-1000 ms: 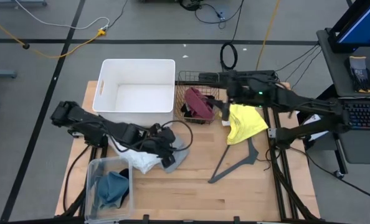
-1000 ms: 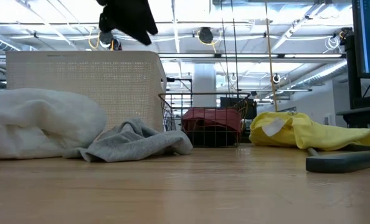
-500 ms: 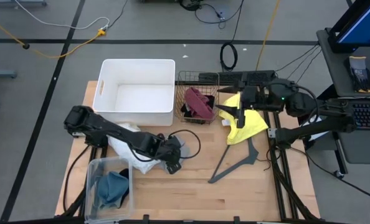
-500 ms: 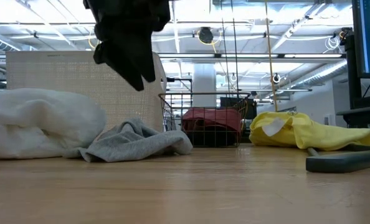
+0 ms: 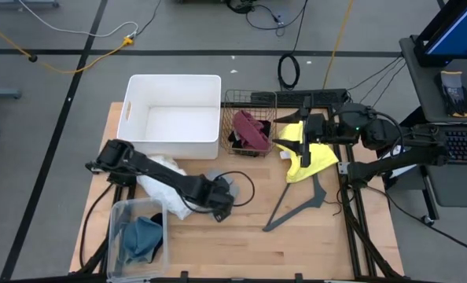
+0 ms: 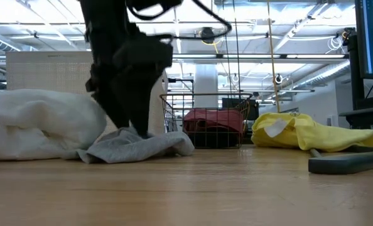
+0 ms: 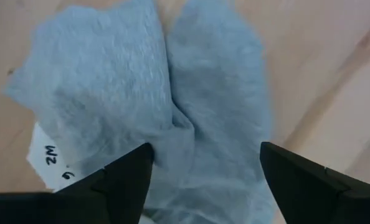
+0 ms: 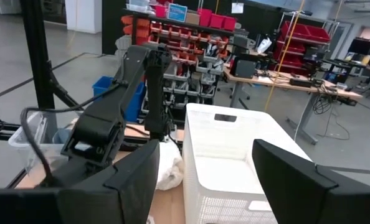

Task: Pick & Place Cloths
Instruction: Put the gray underwear into the wire basket

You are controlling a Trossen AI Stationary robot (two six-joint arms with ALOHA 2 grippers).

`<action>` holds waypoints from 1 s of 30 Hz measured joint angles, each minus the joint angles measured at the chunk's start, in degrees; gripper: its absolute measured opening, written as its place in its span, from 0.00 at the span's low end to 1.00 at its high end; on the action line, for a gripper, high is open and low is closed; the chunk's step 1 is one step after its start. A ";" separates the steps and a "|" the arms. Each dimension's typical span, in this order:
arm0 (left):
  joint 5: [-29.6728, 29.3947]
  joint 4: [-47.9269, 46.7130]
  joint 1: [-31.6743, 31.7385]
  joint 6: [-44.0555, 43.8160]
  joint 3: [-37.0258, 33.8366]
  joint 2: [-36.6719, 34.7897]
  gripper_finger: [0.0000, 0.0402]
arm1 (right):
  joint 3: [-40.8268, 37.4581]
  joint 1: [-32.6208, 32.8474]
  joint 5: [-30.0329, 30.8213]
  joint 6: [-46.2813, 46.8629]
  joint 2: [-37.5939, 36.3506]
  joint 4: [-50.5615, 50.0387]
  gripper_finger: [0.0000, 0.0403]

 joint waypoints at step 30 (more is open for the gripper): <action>4.46 8.85 0.22 1.70 0.04 6.85 0.04 | 0.00 -0.07 0.02 0.42 0.04 -7.19 0.62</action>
